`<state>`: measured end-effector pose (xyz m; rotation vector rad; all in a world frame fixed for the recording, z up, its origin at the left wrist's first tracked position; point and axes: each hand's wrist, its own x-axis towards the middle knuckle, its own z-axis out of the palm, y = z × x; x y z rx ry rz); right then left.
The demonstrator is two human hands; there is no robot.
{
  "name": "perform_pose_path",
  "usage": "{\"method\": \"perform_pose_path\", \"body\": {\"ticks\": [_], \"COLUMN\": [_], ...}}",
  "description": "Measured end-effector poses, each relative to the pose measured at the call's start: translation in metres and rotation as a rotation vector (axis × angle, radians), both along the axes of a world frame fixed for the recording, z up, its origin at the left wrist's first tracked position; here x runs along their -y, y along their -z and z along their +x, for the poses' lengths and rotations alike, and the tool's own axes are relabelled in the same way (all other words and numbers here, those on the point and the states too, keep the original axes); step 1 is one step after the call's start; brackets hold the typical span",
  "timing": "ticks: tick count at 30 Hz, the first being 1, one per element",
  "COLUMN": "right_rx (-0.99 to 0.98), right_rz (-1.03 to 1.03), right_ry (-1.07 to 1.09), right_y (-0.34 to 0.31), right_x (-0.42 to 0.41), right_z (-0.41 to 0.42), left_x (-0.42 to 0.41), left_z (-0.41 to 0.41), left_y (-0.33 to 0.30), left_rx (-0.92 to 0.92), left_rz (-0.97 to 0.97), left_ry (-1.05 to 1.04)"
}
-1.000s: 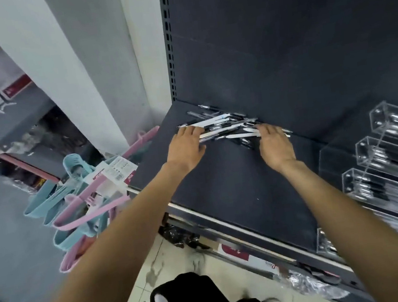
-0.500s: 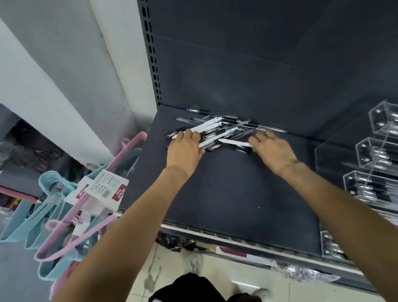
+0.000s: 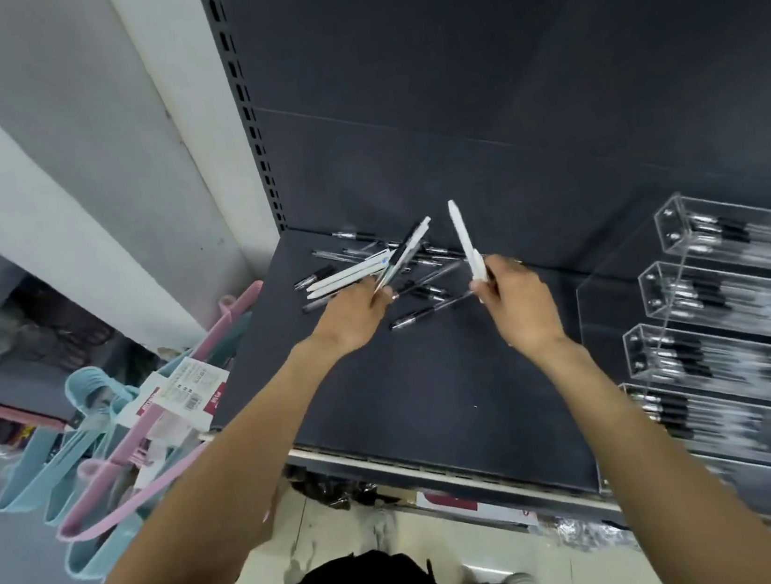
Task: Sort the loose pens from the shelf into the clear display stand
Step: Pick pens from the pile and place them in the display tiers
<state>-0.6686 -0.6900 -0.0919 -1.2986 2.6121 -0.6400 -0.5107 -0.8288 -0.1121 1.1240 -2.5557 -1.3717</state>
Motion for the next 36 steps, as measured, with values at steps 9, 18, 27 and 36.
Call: {"method": "perform_pose_path", "body": {"ticks": [9,18,27,36], "right_rx": [1.106,0.874,0.933,0.985], "right_rz": [-0.393,-0.347,-0.432,-0.388], "right_ry": [0.072,0.083,0.111,0.081], "right_y": [-0.048,-0.042,-0.055,-0.048], "right_x": [-0.033,-0.054,-0.066,-0.076], "right_z": [0.049,0.068,0.054,0.071], "left_x": [-0.082,-0.134,-0.156,-0.168], "left_z": [0.024,0.032,0.052,0.061], "left_y": [-0.041,-0.039,-0.036,-0.041], "left_rx": [-0.527,-0.498,-0.399,-0.512], "left_rz": [0.912,0.596,0.575,0.767], "left_ry": [-0.307,-0.349,-0.22,-0.278]}}
